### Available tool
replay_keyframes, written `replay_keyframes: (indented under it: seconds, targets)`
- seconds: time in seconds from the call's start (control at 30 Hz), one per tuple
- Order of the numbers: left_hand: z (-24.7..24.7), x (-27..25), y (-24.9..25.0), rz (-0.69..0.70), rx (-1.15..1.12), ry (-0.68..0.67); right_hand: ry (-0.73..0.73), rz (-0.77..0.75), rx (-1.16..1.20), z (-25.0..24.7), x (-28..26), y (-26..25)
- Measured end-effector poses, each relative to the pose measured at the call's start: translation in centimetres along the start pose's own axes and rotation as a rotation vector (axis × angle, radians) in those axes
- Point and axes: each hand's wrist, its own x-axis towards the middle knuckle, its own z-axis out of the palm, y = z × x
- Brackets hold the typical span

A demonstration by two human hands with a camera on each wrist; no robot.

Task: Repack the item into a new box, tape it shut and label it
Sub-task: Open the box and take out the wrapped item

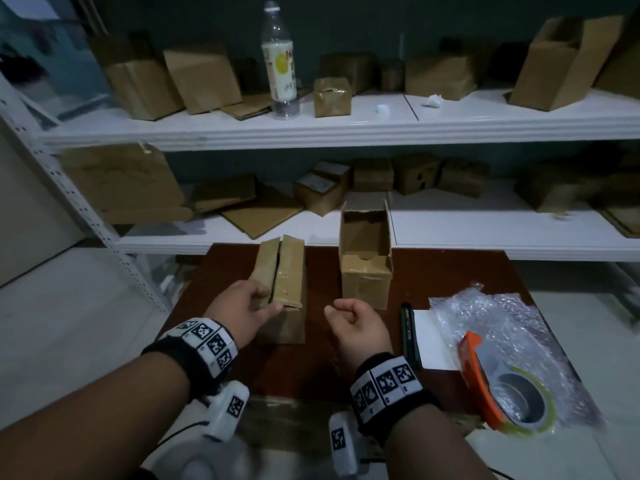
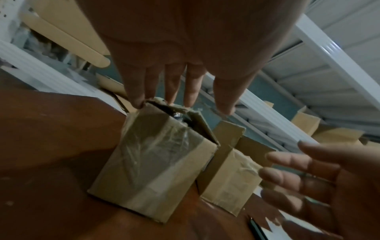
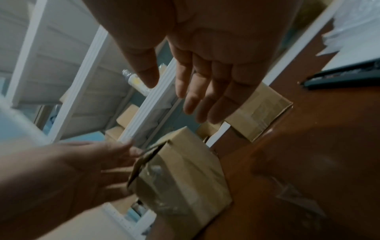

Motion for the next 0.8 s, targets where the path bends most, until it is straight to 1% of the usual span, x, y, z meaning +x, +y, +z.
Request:
replay_keyframes:
  seconds: [0.03, 0.13, 0.23, 0.4, 0.47, 0.57, 0.63, 0.7, 0.8]
  targets:
    - [0.2, -0.1, -0.1, 0.008, 0.013, 0.008, -0.024, 0.001, -0.019, 0.1, -0.1, 0.0]
    - [0.7, -0.2, -0.3, 0.03, 0.041, 0.034, -0.092, 0.023, 0.03, 0.7, 0.0, 0.3]
    - [0.8, 0.2, -0.6, -0.004, 0.007, 0.058, -0.11, 0.028, 0.033, 1.1, 0.3, 0.6]
    - [0.5, 1.2, -0.4, -0.006, -0.132, -0.05, -0.125, 0.065, 0.109, 1.1, 0.4, 0.5]
    - [0.9, 1.0, -0.2, -0.028, -0.168, -0.05, -0.13, 0.076, 0.121, 1.0, 0.5, 0.5]
    - [1.7, 0.2, -0.2, -0.008, -0.214, -0.044, -0.178, 0.038, 0.1, 0.8, 0.6, 0.7]
    - [2.2, -0.3, -0.4, 0.0, -0.324, -0.065, -0.21, 0.021, 0.062, 1.0, 0.3, 0.9]
    - [2.8, -1.1, -0.5, -0.007, -0.47, -0.085, -0.194, 0.012, 0.014, 1.2, 0.0, 1.3]
    - [3.5, -1.8, -0.3, -0.072, -0.721, -0.083, -0.183, -0.036, -0.077, 1.3, -0.1, 1.4]
